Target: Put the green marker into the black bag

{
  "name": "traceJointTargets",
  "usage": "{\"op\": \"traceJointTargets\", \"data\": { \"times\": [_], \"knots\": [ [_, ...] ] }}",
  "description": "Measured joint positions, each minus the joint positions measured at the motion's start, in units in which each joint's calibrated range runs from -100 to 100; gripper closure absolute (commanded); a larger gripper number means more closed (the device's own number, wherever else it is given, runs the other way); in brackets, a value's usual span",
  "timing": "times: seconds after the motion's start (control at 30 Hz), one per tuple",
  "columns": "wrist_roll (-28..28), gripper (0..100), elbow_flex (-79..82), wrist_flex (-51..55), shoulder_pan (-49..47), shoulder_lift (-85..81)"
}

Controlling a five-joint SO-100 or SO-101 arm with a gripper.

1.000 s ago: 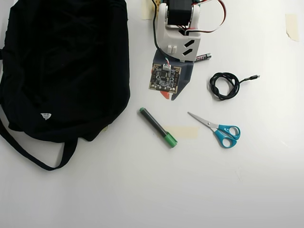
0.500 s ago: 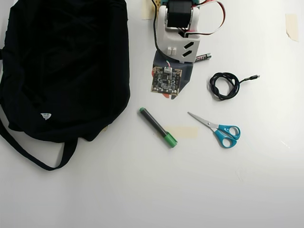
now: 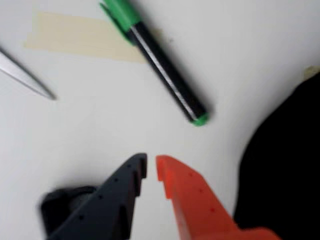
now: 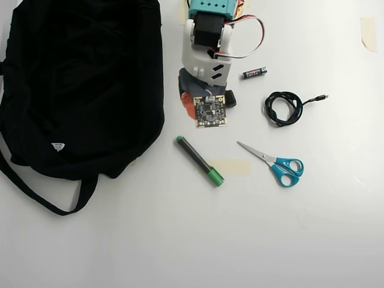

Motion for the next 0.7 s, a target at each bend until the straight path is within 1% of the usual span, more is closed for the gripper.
{"op": "traceJointTargets", "data": {
  "times": [0.17, 0.3, 0.7],
  "knots": [
    [2.5, 95, 0.9, -2.0, 0.0, 0.0],
    [4.3, 95, 1.3, -3.7, 1.2, 0.2],
    [6.4, 95, 1.3, -8.2, 1.2, 5.6]
  ]
}}
